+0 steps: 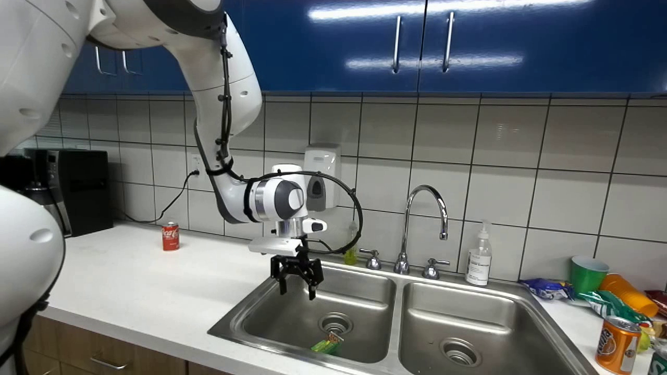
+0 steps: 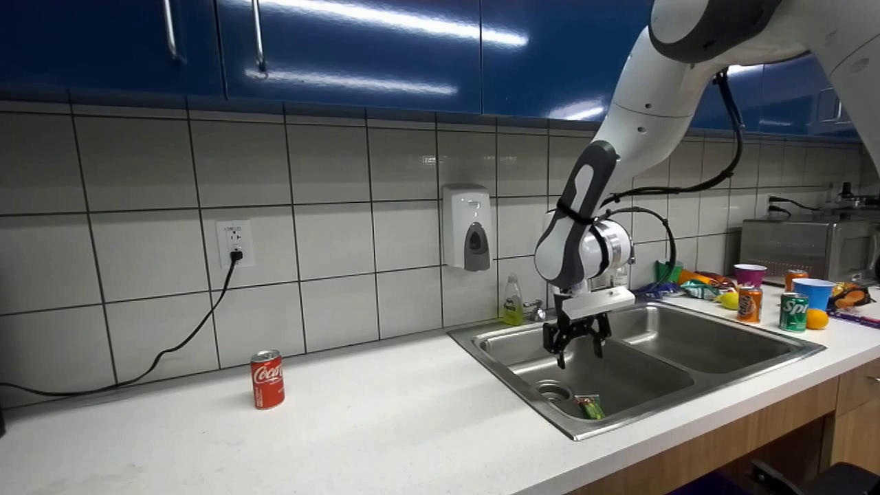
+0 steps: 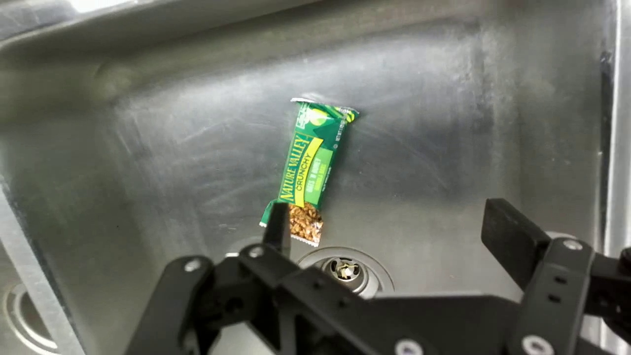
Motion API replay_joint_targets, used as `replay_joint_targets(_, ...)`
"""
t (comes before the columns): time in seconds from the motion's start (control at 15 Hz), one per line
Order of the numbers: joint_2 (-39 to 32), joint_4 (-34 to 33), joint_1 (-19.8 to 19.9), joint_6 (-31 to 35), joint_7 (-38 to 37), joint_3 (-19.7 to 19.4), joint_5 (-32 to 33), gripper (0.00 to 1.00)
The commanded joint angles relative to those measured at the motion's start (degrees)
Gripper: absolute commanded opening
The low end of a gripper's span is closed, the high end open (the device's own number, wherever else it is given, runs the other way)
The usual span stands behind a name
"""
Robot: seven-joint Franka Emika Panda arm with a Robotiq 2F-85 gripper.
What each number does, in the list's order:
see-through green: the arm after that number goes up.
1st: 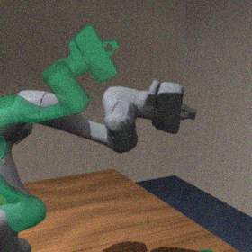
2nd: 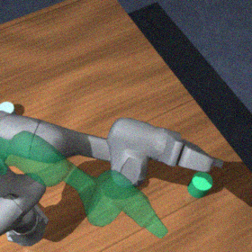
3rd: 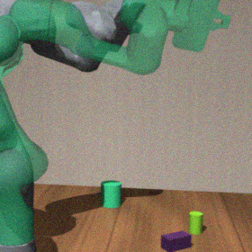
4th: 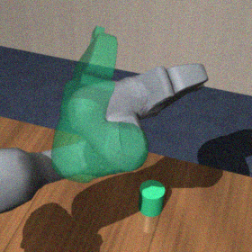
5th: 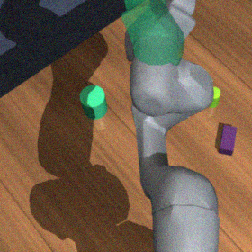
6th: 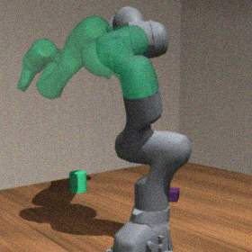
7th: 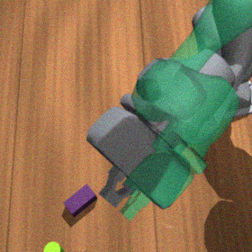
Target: Put the green packet inside the sink on the left.
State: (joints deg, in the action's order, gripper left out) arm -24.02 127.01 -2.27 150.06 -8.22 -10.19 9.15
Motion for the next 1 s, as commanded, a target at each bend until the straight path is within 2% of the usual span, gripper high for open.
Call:
replay_joint_targets(0.0,7.3,6.7,-1.5,-2.0,0.6,1.4,2.8,1.0)
replay_joint_targets(0.6,17.0,16.6,-4.5,-3.6,0.9,8.6,3.4,1.0)
replay_joint_targets(0.67,12.7,13.6,-3.7,-1.8,-0.1,8.1,3.4,1.0)
replay_joint_targets(0.93,15.0,15.6,-4.0,-2.2,-0.1,9.3,3.4,1.0)
